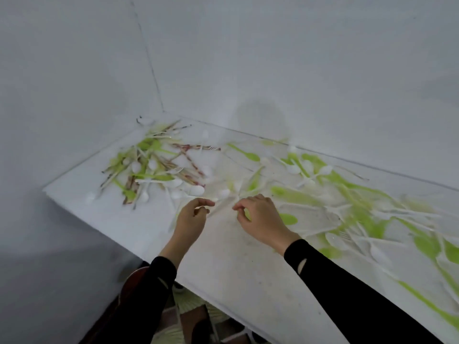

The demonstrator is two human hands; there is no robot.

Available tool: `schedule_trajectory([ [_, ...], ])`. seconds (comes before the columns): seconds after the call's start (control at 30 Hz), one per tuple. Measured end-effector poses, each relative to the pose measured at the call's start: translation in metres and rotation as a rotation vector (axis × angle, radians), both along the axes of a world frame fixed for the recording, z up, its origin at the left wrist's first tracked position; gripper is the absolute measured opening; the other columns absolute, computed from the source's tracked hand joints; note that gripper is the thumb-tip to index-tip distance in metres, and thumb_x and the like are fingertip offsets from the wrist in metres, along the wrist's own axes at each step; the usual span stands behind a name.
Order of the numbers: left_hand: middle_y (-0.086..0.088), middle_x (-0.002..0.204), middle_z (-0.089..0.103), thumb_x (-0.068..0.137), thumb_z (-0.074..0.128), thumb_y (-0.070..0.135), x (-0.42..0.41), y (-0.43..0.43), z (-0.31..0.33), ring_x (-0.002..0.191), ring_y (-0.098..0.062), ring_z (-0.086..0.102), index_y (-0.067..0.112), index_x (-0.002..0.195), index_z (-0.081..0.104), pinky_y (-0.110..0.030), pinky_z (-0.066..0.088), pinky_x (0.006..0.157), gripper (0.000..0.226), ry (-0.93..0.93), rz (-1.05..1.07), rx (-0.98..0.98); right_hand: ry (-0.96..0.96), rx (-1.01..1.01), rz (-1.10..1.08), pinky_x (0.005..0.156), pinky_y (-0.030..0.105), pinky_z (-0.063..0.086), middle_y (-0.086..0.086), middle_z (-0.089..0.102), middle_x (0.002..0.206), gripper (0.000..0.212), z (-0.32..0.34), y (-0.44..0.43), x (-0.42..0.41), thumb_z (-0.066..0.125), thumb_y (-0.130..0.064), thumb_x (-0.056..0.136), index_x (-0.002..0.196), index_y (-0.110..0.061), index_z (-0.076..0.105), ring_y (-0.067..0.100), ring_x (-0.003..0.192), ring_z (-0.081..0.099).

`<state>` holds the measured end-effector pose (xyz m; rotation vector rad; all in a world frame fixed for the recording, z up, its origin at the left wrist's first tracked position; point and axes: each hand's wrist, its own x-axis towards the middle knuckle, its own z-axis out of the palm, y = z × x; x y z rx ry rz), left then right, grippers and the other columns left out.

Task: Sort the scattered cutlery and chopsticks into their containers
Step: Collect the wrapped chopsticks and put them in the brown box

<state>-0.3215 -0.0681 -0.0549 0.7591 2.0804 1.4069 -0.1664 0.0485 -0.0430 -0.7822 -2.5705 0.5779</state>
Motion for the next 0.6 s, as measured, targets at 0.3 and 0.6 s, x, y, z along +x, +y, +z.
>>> schedule_trajectory([
  [0.3, 0.015, 0.093, 0.063, 0.089, 0.046, -0.004, -0.182, -0.027, -0.006, 0.07, -0.006, 0.053, 0.018, 0.096, 0.067, -0.016, 0.041, 0.059, 0.031, 0.106, 0.181, -0.088, -0.122, -0.081, 0.199, 0.1, 0.032, 0.037, -0.003, 0.069, 0.114, 0.025, -0.007, -0.004, -0.198, 0.052, -0.021, 0.093, 0.109, -0.019, 0.07, 0.02, 0.116, 0.052],
  [0.6, 0.006, 0.089, 0.065, 0.091, 0.051, 0.002, -0.282, -0.036, -0.03, 0.067, -0.01, 0.059, 0.025, 0.086, 0.06, -0.017, 0.044, 0.058, 0.025, 0.224, 0.136, -0.24, -0.251, -0.081, 0.285, 0.112, 0.03, 0.027, 0.001, 0.043, 0.15, 0.043, -0.026, 0.0, -0.308, 0.046, -0.02, 0.099, 0.141, -0.02, 0.051, 0.018, 0.14, 0.035],
])
